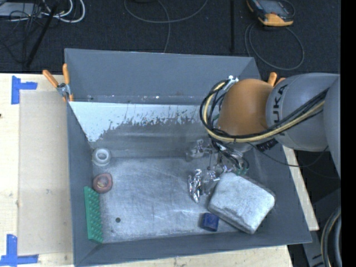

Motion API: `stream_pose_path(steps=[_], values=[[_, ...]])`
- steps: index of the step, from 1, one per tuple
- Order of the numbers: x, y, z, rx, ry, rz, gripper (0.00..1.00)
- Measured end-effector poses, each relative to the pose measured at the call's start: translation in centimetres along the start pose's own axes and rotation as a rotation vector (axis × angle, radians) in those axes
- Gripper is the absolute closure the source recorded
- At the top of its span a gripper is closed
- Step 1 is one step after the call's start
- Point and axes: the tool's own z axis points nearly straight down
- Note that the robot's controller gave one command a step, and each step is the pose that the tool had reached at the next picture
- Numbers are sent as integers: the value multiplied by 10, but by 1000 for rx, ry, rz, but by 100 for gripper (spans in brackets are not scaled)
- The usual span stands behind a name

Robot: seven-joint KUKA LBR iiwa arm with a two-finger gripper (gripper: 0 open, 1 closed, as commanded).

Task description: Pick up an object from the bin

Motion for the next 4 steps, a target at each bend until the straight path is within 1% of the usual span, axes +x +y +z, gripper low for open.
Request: stream_pose_path(steps=[1, 2, 3, 4], values=[[-2, 2, -3, 0, -1, -1, 100], [24, -7, -156, 3, -5, -189, 100], [25, -8, -151, -1, 2, -185, 0], [-22, 27, -23, -5, 8, -382, 0]])
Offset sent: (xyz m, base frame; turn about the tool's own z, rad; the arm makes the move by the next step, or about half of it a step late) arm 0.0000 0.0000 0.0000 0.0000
